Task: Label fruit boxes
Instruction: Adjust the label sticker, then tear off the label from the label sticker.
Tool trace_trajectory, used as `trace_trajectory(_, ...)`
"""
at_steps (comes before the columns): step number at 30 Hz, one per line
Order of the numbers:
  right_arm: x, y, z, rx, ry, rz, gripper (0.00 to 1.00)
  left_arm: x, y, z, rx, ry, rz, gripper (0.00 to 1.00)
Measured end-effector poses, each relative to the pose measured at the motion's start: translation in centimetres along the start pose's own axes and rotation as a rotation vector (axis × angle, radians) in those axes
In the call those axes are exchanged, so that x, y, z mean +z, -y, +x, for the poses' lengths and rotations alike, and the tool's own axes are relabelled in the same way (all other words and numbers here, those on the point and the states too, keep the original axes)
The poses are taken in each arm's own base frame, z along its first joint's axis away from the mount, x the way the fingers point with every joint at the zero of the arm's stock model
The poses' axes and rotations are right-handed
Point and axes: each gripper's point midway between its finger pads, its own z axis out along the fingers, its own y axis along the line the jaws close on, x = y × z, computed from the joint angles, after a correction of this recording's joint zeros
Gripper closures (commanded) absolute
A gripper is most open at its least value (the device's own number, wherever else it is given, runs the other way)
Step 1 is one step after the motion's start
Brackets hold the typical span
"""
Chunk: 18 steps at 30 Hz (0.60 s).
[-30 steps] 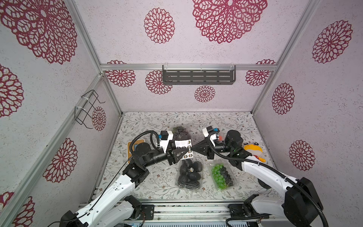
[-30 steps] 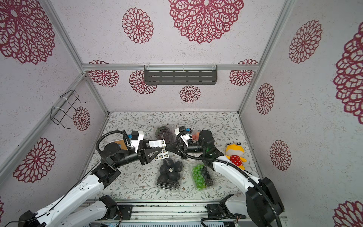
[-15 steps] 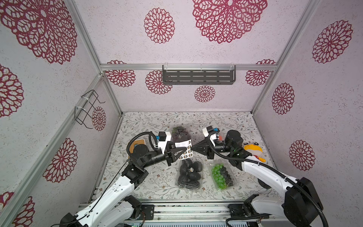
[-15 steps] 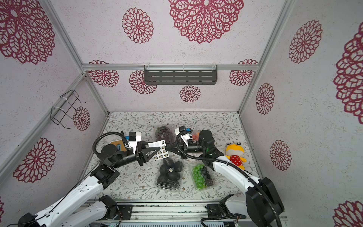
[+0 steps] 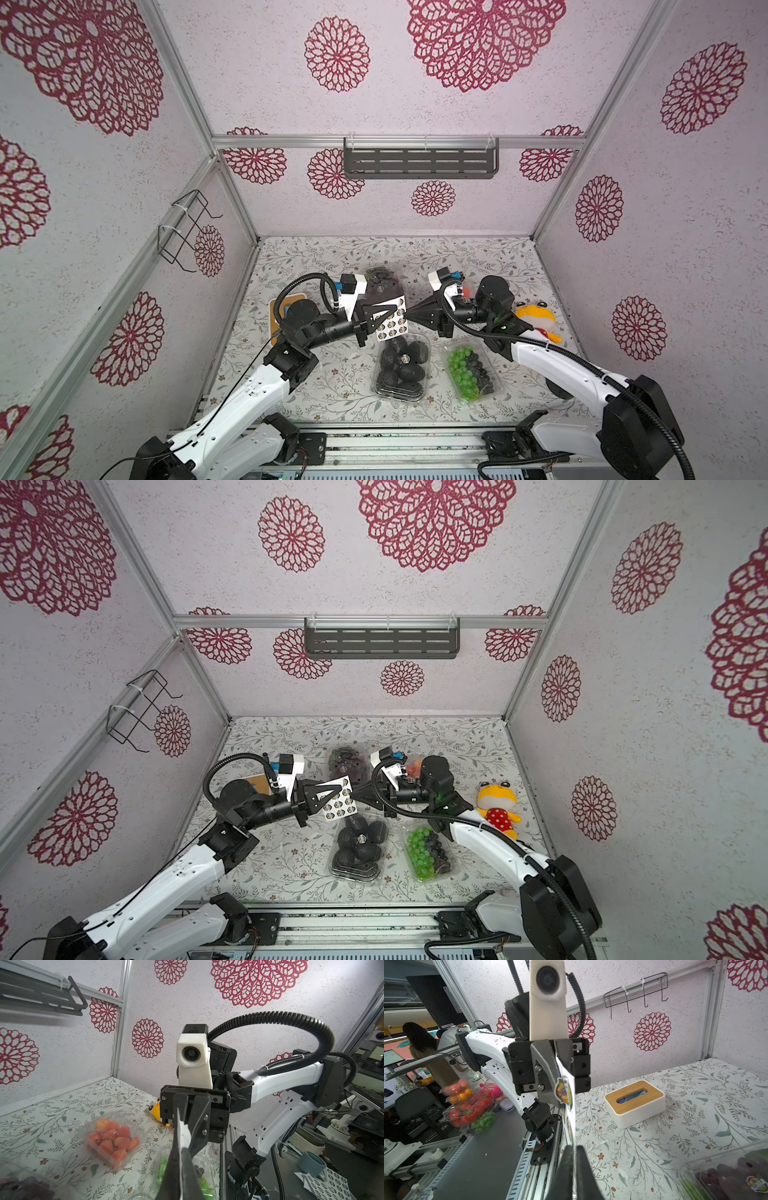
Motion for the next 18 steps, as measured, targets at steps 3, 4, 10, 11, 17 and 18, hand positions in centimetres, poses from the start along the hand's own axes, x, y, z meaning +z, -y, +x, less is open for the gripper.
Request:
trace_trajectory(3, -0.8, 1.7, -1.1, 0.019, 0.044, 0.188, 0.58, -0.2, -0.5, -0.2, 0.006, 0.009, -0.04, 1.0)
trace_trajectory(4, -1.4, 1.9, -1.8, 0.009, 0.069, 0.256, 0.57, -0.2, -0.9, -0.2, 0.006, 0.011, -0.067, 1.0)
trace_trajectory(10, -2.6, 0.1, -5.3, -0.066, 0.179, 0.389, 0.54, 0.3, -3.0, 0.4, 0.015, -0.015, -0.192, 1.0)
trace_trajectory(11, -2.4, 0.3, -5.4, -0.063, 0.178, 0.399, 0.51, 0.5, -3.1, 0.4, 0.018, -0.02, -0.198, 1.0)
trace_trajectory(17, -0.5, 3.0, -3.9, -0.014, 0.114, 0.48, 0.49, 1.0, -4.1, 1.0, 0.025, -0.04, -0.246, 1.0)
trace_trajectory(18, -0.3, 3.2, -3.5, -0.005, 0.103, 0.483, 0.5, 1.0, -4.2, 1.0, 0.028, -0.039, -0.253, 1.0)
